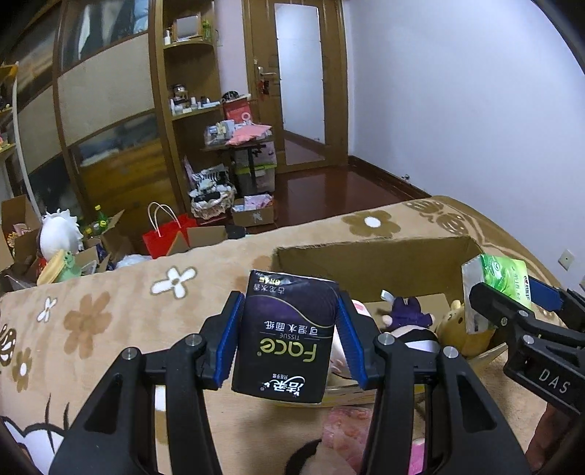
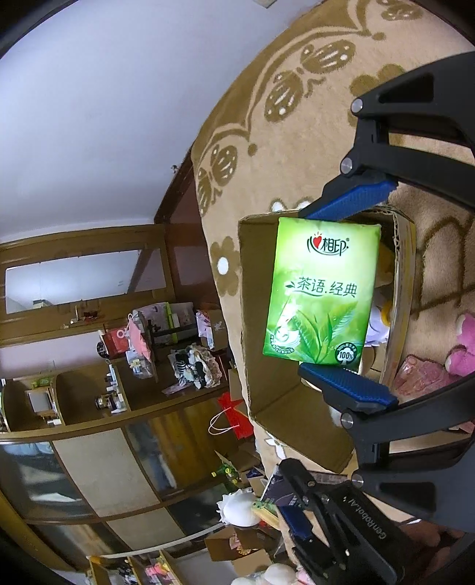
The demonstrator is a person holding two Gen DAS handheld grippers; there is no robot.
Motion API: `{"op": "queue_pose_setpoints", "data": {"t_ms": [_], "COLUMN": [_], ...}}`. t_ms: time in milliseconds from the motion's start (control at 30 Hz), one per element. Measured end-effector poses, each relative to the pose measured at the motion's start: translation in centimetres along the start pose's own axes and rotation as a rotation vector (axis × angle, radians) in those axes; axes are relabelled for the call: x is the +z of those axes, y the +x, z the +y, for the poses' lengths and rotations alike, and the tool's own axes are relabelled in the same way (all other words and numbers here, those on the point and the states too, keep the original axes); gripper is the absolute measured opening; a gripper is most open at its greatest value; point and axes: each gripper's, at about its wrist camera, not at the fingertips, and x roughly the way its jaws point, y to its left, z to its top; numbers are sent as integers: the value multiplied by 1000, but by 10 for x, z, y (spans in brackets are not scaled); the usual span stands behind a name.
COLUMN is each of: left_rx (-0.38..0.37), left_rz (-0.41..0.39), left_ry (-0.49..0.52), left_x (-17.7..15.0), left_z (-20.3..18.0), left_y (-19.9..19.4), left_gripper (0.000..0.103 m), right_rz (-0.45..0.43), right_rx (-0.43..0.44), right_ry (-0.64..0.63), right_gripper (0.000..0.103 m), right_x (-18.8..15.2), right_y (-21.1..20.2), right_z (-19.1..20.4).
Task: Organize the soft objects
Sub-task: 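Open both tools to drop the tissue packs into the box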
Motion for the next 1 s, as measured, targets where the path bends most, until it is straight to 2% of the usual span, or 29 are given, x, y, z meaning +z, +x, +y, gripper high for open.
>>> {"op": "queue_pose_setpoints", "data": {"t_ms": [333, 600, 667, 800, 867, 933, 1000], "left_rx": [-26, -32, -25, -19, -19, -17, -8], "left_rz": [28, 21, 14, 14, 23, 26, 32], "left_ry": [-17, -2, 2, -4, -16, -23, -28], "left_x": [-3, -4, -5, -4, -5, -5, -4], "left_z": [-2, -9, -10, -9, -5, -2, 1], "left_y": [14, 18, 17, 19, 21, 20, 19], "left_gripper": [49, 50, 56, 60, 66, 69, 75], "right_rz": [21, 19, 20, 19, 19, 21, 19], "right_rx": [34, 60, 65, 82, 97, 100, 105], "right_ry": [91, 123, 128, 144, 154, 160, 166], "right_gripper": [80, 81, 81, 81, 82, 93, 94], "right_x": [-5, -4, -4, -3, -2, -2, -2], "right_y": [7, 7, 7, 7, 8, 8, 6], "right_z": [-22, -23, -23, -26, -28, -29, -29]}}
